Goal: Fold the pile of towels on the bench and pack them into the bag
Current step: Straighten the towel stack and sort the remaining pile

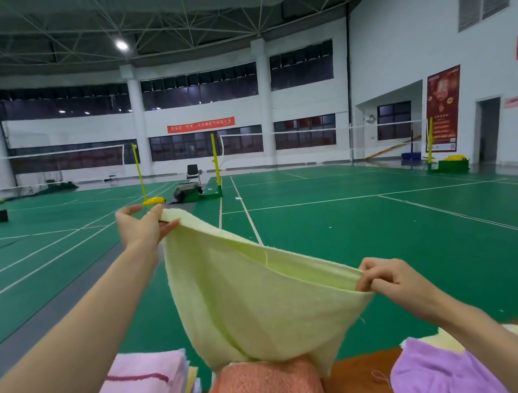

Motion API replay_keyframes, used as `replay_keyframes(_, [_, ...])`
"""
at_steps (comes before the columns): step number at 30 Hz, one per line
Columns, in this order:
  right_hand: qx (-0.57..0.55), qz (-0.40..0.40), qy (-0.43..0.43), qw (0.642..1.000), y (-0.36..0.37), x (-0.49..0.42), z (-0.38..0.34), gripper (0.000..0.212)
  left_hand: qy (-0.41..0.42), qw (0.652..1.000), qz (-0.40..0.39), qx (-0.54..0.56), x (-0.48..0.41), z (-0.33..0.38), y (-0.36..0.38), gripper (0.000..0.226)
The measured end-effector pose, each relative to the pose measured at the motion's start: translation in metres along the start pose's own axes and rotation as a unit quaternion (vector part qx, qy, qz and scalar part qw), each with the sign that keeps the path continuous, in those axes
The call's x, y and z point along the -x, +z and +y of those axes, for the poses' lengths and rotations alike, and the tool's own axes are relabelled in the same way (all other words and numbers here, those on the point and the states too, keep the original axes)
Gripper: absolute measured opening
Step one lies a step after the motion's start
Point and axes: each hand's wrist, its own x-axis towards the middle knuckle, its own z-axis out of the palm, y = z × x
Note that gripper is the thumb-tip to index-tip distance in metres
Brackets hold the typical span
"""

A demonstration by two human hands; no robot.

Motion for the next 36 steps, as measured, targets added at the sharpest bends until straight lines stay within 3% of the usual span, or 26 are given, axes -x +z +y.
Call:
replay_keyframes(2, [-0.002,-0.001,-0.011,1.000,-0.003,0.002,-0.002,0.019,0.009,0.999,-0.030,-0.020,0.000,0.002,-0.003,0.025])
replay_keyframes(10, [-0.003,0.017,-0.012,1.000,-0.015,0.007,0.004,0.042,-0.016,0.988,-0.131,-0.076,-0.007,0.007,-0.027,0.012])
replay_keyframes(13, [-0.073,0.096,0.006,0.993,-0.021,0.005,0.005,0.046,-0.023,0.978,-0.184,-0.100,-0.008,0.010,-0.038,0.007])
replay_keyframes(16, [-0.126,0.185,0.019,0.974,-0.027,-0.005,0.000,0.021,-0.023,0.968,-0.230,-0.097,-0.006,0.012,-0.038,0.007])
replay_keyframes(18, [-0.117,0.233,0.032,0.965,-0.031,-0.016,-0.001,0.022,-0.023,0.961,-0.259,-0.098,-0.004,0.017,-0.035,0.009])
replay_keyframes(21, [-0.115,0.292,0.040,0.949,-0.041,-0.033,-0.006,0.021,-0.019,0.944,-0.307,-0.118,-0.005,0.025,-0.031,0.025])
replay_keyframes(23, [-0.122,0.316,0.043,0.940,-0.048,-0.043,-0.013,0.016,0.001,0.941,-0.309,-0.135,-0.007,0.028,-0.028,0.026])
replay_keyframes(26, [-0.114,0.327,0.042,0.937,-0.056,-0.055,-0.023,0.016,0.057,0.944,-0.277,-0.168,-0.009,0.033,-0.020,0.008])
replay_keyframes(31, [-0.061,0.326,0.026,0.943,-0.067,-0.066,-0.040,0.016,0.200,0.884,-0.235,-0.352,-0.021,0.043,-0.017,0.010])
replay_keyframes(33, [-0.046,0.338,0.017,0.940,-0.075,-0.071,-0.050,0.016,0.193,0.888,-0.243,-0.339,-0.024,0.051,-0.017,0.013])
replay_keyframes(36, [-0.084,0.396,0.012,0.914,-0.090,-0.082,-0.067,0.015,0.119,0.924,-0.309,-0.193,-0.016,0.070,-0.012,0.006])
